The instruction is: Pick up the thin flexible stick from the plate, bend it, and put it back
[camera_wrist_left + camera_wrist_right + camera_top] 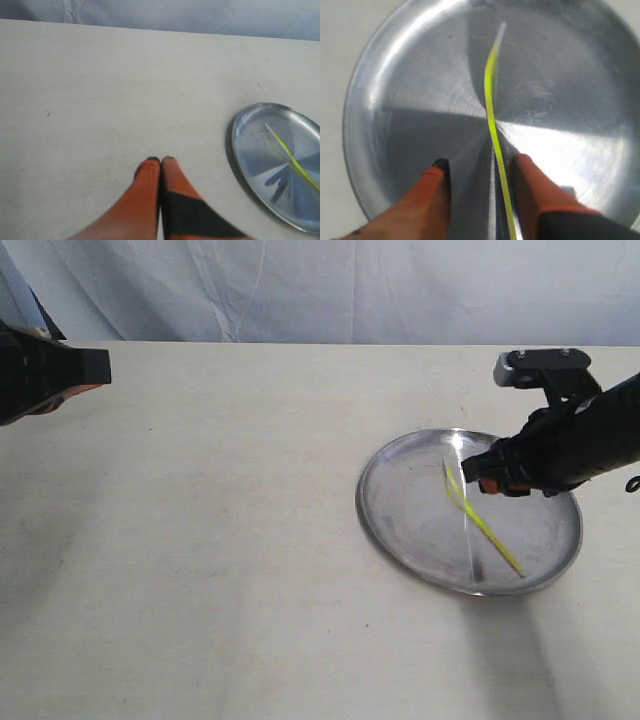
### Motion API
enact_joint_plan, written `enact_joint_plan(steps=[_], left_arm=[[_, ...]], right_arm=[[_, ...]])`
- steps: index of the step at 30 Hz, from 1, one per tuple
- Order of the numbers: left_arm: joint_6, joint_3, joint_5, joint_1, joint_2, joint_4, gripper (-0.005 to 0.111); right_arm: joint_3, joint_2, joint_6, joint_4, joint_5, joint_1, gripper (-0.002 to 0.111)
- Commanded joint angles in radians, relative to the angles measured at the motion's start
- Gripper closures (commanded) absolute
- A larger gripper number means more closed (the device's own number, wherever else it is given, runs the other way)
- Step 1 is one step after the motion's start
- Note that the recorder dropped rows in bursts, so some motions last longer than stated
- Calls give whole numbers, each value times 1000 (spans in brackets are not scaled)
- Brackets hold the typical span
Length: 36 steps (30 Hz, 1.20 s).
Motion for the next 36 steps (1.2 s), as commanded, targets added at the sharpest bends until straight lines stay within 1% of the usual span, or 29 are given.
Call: enact_joint_plan(steps=[1,2,7,12,13,15,27,29,30,32,36], left_arm=[[20,45,-26,-9,-78,7,107],[28,82,-52,-9,-121,-11,107],[28,173,-111,-9,-243,-13,107],[28,225,-153,-9,-288,-1,107],[18,232,-154,-9,-288,-27,107],[23,234,-123,-9,-288,-29,107],[23,234,-121,-9,-288,71,107],[25,234,-121,-9,-288,71,107],[25,234,-121,-9,-288,71,107],[25,234,-121,-9,-288,71,107],[25,234,-121,-9,-288,71,107]], right_arm=[[6,-154,27,-13,24,-6,97],[6,-235,33,-13,51,-6,108],[6,-426,33,-3,133,-6,108],[25,-564,33,27,139,-6,108],[27,-582,33,24,149,-6,108],[27,-598,36,27,168,-6,108],[27,-640,38,28,168,-6,108],[27,-696,16,6,155,-6,108],[25,-746,21,-25,120,-6,108],[30,-815,42,-37,118,-7,108],[90,-1019,52,-59,93,-7,108]])
